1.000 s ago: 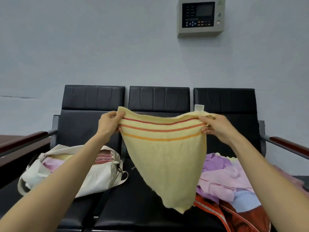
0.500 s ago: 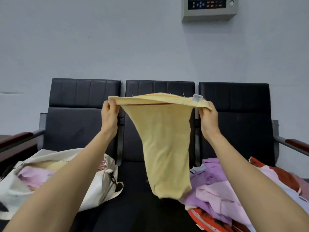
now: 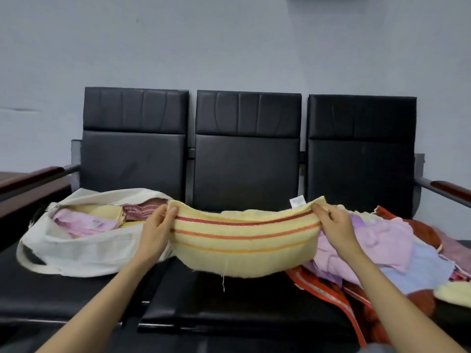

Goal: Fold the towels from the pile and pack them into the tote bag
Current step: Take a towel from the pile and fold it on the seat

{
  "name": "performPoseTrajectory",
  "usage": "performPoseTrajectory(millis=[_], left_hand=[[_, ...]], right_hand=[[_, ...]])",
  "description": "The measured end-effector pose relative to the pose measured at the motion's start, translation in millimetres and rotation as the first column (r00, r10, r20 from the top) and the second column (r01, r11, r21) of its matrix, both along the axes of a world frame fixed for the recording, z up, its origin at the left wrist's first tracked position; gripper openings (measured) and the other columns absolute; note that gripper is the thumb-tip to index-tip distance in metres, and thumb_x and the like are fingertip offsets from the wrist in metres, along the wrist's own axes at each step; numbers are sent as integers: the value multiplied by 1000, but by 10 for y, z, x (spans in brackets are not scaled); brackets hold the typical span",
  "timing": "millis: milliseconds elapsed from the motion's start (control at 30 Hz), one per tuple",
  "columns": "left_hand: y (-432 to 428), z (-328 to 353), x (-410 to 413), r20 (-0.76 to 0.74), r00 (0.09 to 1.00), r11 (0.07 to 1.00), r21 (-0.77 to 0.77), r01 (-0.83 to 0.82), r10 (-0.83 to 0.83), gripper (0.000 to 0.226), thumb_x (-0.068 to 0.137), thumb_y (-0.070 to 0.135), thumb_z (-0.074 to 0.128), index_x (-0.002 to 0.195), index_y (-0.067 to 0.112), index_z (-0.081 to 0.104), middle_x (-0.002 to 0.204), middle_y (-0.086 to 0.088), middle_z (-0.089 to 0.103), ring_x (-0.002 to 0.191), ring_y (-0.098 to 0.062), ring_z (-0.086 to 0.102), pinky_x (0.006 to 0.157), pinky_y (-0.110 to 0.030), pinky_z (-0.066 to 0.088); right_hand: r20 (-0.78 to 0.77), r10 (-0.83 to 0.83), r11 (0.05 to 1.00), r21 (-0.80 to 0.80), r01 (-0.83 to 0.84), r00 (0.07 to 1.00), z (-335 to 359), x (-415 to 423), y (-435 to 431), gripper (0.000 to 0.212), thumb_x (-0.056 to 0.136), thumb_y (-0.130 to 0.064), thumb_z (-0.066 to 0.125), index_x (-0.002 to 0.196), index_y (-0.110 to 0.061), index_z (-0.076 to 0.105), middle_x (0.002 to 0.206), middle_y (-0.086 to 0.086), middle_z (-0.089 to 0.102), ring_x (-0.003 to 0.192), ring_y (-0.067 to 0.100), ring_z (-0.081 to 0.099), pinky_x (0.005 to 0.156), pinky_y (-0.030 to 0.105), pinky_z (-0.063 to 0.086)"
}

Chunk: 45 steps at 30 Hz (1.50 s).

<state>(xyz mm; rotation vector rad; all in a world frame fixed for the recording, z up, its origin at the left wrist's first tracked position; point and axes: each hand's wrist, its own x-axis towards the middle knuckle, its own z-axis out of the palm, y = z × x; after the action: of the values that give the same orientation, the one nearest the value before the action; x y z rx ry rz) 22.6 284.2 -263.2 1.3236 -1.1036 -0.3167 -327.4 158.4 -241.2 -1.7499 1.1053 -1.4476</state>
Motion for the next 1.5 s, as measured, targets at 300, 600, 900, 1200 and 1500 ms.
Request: performPoseTrajectory(millis=[300, 600, 900, 1200, 1500], left_hand=[[-410, -968, 65, 27, 999, 808, 589, 2, -21, 31, 101, 30, 43, 103, 4, 61, 92, -10, 64, 84, -20, 59, 78, -34, 47], [-798, -1111, -100, -18, 988, 787, 603, 131, -150, 25, 101, 28, 42, 84, 11, 51, 77, -2, 52, 72, -14, 50, 67, -28, 41], [-937, -1153, -306, 227, 823, 678, 696, 237, -520, 24, 100, 31, 39, 79, 20, 38, 70, 1, 42, 67, -12, 39, 65, -30, 32], [-954, -1235, -413, 468, 659, 614, 789, -12, -588, 34, 102, 41, 24, 118, 16, 42, 127, -5, 56, 116, -26, 50, 101, -39, 36], [-986, -1219, -142, 729, 632, 572, 645, -506, -262, 19, 95, 12, 28, 111, 13, 39, 102, -4, 61, 100, -27, 57, 94, -41, 36]], right_hand=[[-564, 187, 935, 353, 30, 804, -881, -97, -273, 19, 94, -27, 57, 89, -11, 67, 87, 4, 66, 83, 22, 58, 65, 23, 38], [-643, 20, 942, 268, 200, 766, -984, -26, -657, 29, 98, -22, 49, 120, -5, 57, 115, 12, 62, 105, 30, 55, 84, 30, 40], [-717, 98, 938, 299, 177, 690, -1308, 110, -851, 50, 90, -30, 63, 136, -12, 49, 130, 5, 58, 119, 22, 52, 94, 31, 42], [-815, 93, 959, 227, 168, 573, -1364, 169, -893, 36, 93, -25, 56, 128, -14, 55, 127, 7, 56, 111, 24, 54, 85, 32, 44], [-810, 53, 954, 213, 210, 584, -1311, 160, -844, 26, 95, -19, 52, 120, -12, 55, 121, 7, 60, 101, 23, 56, 73, 28, 37]])
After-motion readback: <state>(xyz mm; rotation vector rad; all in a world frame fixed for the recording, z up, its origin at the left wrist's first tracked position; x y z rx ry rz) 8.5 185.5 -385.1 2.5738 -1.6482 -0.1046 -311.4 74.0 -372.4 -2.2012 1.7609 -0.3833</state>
